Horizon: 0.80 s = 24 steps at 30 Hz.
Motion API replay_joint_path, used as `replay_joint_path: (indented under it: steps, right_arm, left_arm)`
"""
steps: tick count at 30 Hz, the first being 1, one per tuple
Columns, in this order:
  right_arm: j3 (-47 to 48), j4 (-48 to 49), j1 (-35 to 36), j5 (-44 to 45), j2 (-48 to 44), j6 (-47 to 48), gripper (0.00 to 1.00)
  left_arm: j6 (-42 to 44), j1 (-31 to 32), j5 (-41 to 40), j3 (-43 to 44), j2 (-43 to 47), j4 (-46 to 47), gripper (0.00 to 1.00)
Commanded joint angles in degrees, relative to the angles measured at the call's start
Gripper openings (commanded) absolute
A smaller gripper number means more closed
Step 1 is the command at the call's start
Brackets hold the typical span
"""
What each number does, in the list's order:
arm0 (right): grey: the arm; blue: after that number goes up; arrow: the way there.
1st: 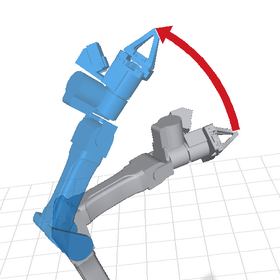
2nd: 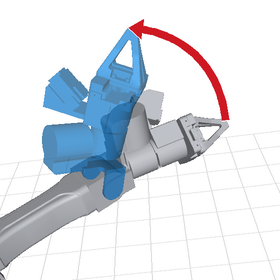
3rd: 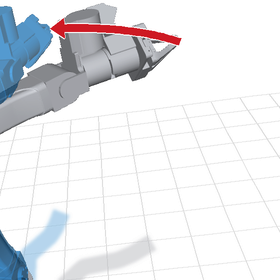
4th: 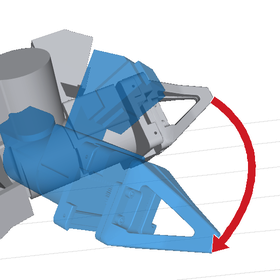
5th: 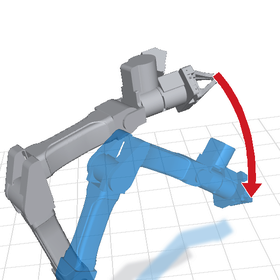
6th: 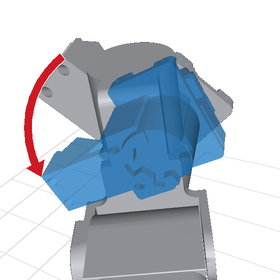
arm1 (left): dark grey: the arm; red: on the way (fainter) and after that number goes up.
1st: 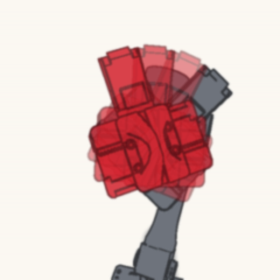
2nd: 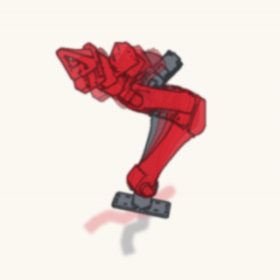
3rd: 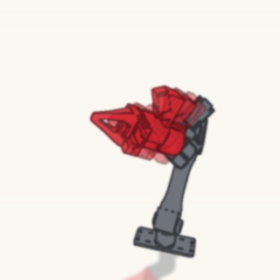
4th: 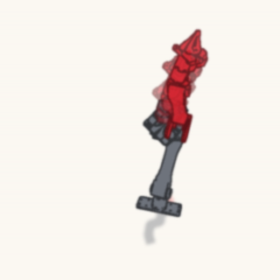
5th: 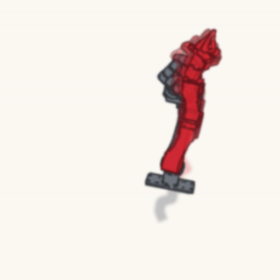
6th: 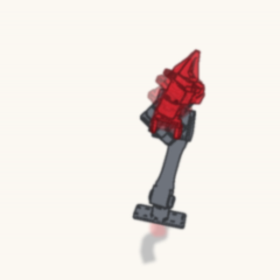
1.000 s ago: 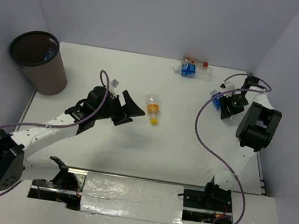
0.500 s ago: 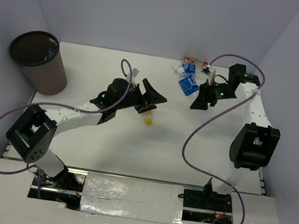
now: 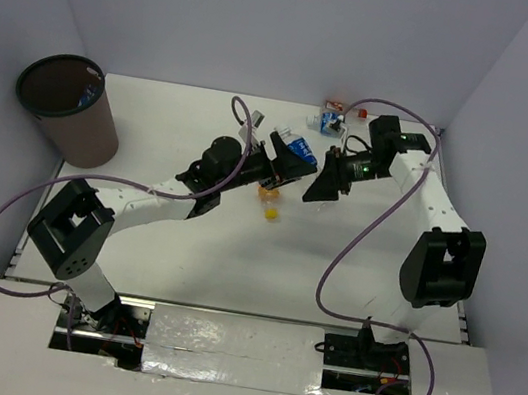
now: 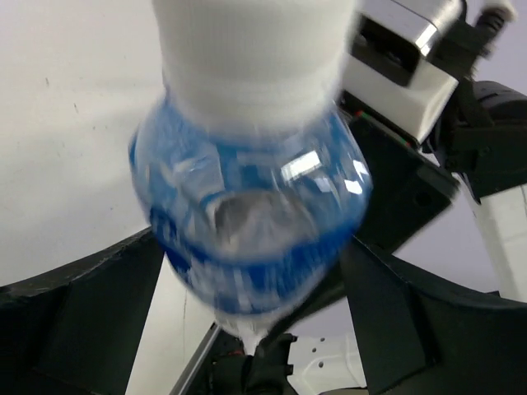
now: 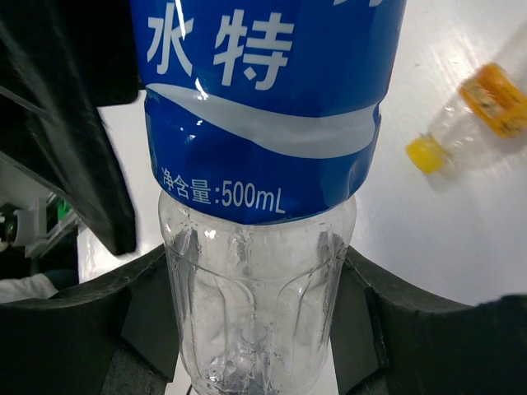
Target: Put the plastic bottles in the bin
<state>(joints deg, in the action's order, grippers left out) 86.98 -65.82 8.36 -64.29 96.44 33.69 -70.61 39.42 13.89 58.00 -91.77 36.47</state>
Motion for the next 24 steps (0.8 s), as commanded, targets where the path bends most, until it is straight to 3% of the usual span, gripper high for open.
replay_joint_path:
  steps: [1,4,6,9,12,13,15,18,24]
  right_arm:
    - [-0.6,-1.8,3.1,-3.6,-3.5,0.7,0.30]
    - [-1.7,-0.7,4.6,-3.9,-4.6,0.1,0.34]
    - [-1.8,-0.6,4.6,-4.2,-4.6,-0.1,0.38]
    - [-1.0,-1.1,4.6,-3.9,-4.2,-0.1,0.50]
    - [-1.0,-0.1,4.6,-3.1,-4.3,-0.9,0.67]
    - [-1.1,0.3,4.6,-2.9,-4.4,-1.7,0.77]
    - [-1.3,1.3,4.6,-2.2,-4.7,-2.1,0.99]
    - [-1.2,2.1,4.6,-0.1,-4.6,-2.1,1.00]
    - [-1.4,2.7,4.2,8.5,-5.6,0.7,1.00]
  left_arm:
    - [1.8,0.3,-1.7,-0.1,0.2,4.0,0.99]
    - [2.7,0.4,-2.9,0.4,0.4,3.4,0.97]
    - [3.9,0.4,-3.5,1.9,0.8,0.0,0.89]
    - [6.7,0.3,-4.7,2.5,1.8,-3.7,0.78]
    - [9.1,0.3,-6.6,1.5,4.0,-5.5,0.60]
    - [9.7,0.3,-7.6,1.3,5.1,-6.1,0.50]
    - [11.7,0.3,-8.7,1.4,6.2,-9.2,0.41]
    - [15.5,0.2,-11.4,2.0,8.8,-14.7,0.27]
    - [25.6,-5.6,-18.6,6.5,17.3,-30.4,0.21]
